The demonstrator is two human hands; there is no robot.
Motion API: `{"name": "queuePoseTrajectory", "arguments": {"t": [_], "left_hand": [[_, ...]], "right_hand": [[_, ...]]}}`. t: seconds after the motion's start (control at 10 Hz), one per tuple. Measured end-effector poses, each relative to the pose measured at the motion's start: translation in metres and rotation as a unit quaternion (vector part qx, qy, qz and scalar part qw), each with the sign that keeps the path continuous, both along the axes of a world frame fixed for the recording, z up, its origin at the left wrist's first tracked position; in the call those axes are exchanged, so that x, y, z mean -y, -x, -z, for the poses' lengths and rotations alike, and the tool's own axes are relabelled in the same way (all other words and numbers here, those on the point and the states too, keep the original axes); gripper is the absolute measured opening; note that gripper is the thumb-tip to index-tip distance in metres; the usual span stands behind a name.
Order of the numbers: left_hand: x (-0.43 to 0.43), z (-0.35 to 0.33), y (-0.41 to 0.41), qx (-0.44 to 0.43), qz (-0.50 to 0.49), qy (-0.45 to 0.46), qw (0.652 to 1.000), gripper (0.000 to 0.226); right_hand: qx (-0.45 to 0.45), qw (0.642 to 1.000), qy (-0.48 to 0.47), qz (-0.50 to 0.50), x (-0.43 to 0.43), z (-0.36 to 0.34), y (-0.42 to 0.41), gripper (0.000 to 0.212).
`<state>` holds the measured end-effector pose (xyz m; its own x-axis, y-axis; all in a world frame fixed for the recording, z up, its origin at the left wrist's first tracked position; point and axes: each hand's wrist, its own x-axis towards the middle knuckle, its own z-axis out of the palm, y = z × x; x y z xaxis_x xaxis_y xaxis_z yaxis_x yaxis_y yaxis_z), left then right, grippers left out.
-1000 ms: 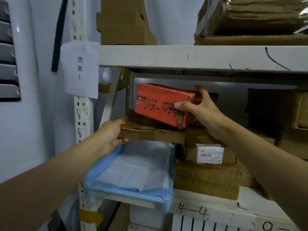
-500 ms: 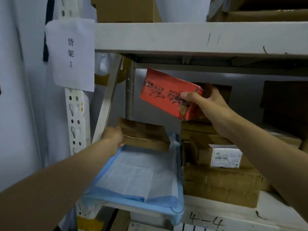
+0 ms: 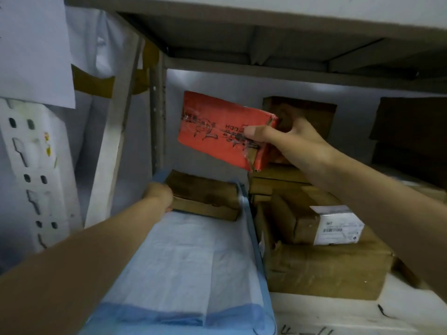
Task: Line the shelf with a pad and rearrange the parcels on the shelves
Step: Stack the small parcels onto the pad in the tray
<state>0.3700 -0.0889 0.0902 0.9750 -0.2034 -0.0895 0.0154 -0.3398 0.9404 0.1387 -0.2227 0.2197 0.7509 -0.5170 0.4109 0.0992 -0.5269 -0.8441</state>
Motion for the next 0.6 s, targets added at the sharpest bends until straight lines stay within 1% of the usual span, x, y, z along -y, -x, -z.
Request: {"name": "queuePoseTrajectory", "arguments": {"t": [0.1, 0.2, 0.3, 0.4, 0.5, 0.6], "left_hand": [[0.008, 0.017, -0.017, 0.048, -0.002, -0.083, 0.995, 0.039], [0.01, 0.015, -0.012, 0.12, 0.003, -0.13, 0.984, 0.035], [0.008, 0.007, -0.003, 0.159, 0.015, -0.144, 0.977, 0.034], [0.002, 0.004, -0.011, 0.116, -0.02, -0.034, 0.992, 0.032], [-0.005, 0.001, -0.016, 0.065, -0.049, 0.077, 0.994, 0.033], [-0.003, -0.003, -0.012, 0.057, -0.02, 0.127, 0.99, 0.03]], "right_hand": [[-0.012, 1.0, 0.0, 0.002, -0.003, 0.002, -0.009, 0.074], [-0.03, 0.999, 0.02, -0.003, -0.011, 0.003, -0.022, 0.088], [-0.056, 0.998, 0.034, -0.022, -0.017, 0.005, -0.034, 0.079], [-0.114, 0.99, 0.075, -0.019, -0.017, 0.011, -0.055, 0.105], [-0.179, 0.978, 0.103, 0.008, -0.008, 0.023, -0.082, 0.128], [-0.247, 0.962, 0.115, 0.033, 0.001, 0.031, -0.105, 0.135]]}}
